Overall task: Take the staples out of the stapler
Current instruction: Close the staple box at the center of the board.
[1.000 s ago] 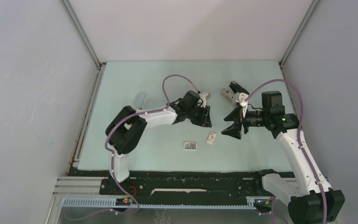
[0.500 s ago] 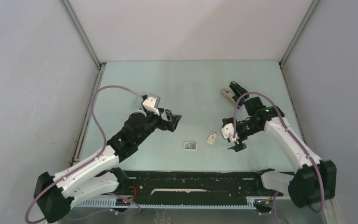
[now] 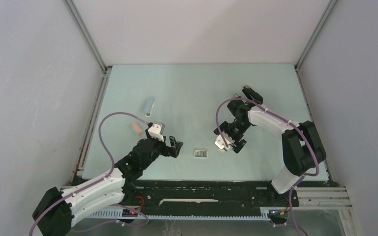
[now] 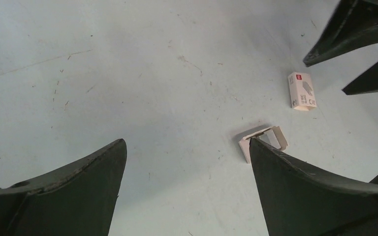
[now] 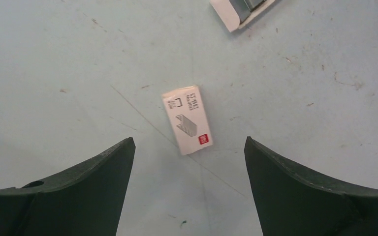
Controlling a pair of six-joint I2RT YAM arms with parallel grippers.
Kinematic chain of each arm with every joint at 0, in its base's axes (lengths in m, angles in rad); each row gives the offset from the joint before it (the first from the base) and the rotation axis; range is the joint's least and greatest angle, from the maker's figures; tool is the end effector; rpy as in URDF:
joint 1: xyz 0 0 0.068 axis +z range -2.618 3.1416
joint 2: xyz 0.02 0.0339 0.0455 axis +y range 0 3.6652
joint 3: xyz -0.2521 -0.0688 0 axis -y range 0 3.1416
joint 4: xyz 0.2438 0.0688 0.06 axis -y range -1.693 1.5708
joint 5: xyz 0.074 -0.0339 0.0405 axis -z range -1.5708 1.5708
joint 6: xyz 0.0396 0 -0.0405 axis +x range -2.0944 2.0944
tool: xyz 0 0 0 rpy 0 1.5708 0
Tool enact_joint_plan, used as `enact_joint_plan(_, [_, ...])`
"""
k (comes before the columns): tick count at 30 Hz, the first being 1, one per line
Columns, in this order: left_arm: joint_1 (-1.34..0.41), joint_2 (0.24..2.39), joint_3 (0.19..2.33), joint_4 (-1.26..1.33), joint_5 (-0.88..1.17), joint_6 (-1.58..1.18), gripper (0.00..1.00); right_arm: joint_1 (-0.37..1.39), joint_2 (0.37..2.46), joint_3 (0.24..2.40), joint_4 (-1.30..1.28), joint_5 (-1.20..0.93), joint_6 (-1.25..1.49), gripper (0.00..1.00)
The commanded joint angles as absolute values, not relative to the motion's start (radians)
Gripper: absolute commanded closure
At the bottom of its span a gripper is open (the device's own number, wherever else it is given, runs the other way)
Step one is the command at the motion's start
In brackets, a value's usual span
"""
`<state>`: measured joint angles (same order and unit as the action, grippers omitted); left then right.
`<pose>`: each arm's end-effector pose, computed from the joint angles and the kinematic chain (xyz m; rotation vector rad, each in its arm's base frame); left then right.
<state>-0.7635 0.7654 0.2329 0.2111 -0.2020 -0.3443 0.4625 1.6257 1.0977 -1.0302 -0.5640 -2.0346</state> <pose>0.1397 -0.1227 0.1804 0.2623 1.9072 -0.5627 0.2376 0.1421 0.1868 -2.5466 0.8451 0.5374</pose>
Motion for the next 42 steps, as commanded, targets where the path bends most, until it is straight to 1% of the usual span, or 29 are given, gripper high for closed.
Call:
enact_joint_plan(1, [-0.758, 0.7, 0.178, 0.299, -0.194, -0.387, 0.0, 0.482, 1.69, 1.15, -0.996, -0.493, -2.057, 0.1])
enact_joint_plan(11, [-0.759, 0.528, 0.111, 0.274, -0.193, -0.387, 0.0, 0.494, 1.778, 1.151, -0.941, -0.458, -2.019, 0.17])
enact_joint_plan(20, [-0.758, 0.559, 0.107, 0.309, -0.119, -0.382, 0.0, 0.52, 1.818, 1.15, -0.949, -0.473, -1.95, 0.34])
enact_joint_plan(24, [-0.761, 0.588, 0.103, 0.381, 0.02, -0.359, 0.01, 0.522, 1.8, 1.13, -0.942, -0.48, -1.919, 0.4])
enact_joint_plan(27, [-0.788, 0.605, 0.105, 0.431, 0.074, -0.321, 0.01, 0.527, 1.769, 1.094, -0.909, -0.489, -1.894, 0.42])
enact_joint_plan(31, [-0.847, 0.604, 0.109, 0.467, 0.041, -0.223, 0.01, 0.536, 1.736, 1.053, -0.85, -0.501, -1.8, 0.44])
enact_joint_plan(34, [-0.881, 0.608, 0.103, 0.516, 0.035, -0.13, 0.01, 0.541, 1.711, 1.026, -0.807, -0.511, -1.736, 0.45])
enact_joint_plan(38, [-0.913, 0.621, 0.087, 0.613, 0.097, 0.008, 0.01, 0.542, 1.688, 0.999, -0.757, -0.52, -1.658, 0.46])
enact_joint_plan(42, [-0.959, 0.664, 0.068, 0.706, 0.114, 0.153, 0.01, 0.542, 1.67, 0.985, -0.734, -0.527, -1.604, 0.46])
